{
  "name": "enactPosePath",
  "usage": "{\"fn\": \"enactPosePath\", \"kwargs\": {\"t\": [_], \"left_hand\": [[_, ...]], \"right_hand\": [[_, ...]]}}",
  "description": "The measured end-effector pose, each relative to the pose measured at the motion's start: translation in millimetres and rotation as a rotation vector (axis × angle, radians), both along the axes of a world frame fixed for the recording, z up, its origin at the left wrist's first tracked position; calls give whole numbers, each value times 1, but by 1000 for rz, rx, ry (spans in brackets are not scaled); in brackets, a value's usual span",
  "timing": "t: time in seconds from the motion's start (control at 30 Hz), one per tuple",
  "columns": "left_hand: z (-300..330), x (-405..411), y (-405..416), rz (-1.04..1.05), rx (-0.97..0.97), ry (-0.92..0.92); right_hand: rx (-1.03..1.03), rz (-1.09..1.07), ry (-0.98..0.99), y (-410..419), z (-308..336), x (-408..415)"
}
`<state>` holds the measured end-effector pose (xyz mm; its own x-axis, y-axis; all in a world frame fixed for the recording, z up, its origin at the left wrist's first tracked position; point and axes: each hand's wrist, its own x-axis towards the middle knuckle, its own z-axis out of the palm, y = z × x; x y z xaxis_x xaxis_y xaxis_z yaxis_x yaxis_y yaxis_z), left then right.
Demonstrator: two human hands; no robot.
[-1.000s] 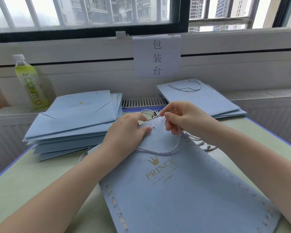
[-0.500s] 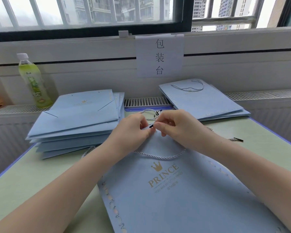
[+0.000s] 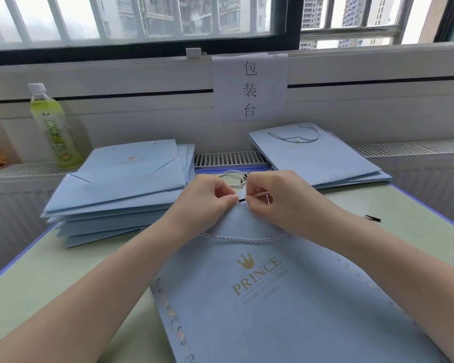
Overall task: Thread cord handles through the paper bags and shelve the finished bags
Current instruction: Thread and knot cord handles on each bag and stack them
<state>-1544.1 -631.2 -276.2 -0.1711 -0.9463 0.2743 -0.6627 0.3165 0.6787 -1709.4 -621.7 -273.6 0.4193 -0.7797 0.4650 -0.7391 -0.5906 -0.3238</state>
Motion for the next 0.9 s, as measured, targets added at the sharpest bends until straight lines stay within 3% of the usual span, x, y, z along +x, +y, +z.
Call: {"fn": "enactPosePath", "kwargs": {"t": [0.2, 0.57, 0.77, 0.9], "left_hand": [[7, 1, 2, -2, 68, 51], [10, 0, 5, -9, 159, 15], [9, -1, 5, -23, 151, 23], [8, -1, 6, -39, 164, 33]], "right_hand": [[-175, 87, 159, 4, 8, 0], [-301, 115, 319, 4, 1, 3], [-312, 54, 405, 8, -1, 6], [-278, 131, 346, 8, -3, 7]]}}
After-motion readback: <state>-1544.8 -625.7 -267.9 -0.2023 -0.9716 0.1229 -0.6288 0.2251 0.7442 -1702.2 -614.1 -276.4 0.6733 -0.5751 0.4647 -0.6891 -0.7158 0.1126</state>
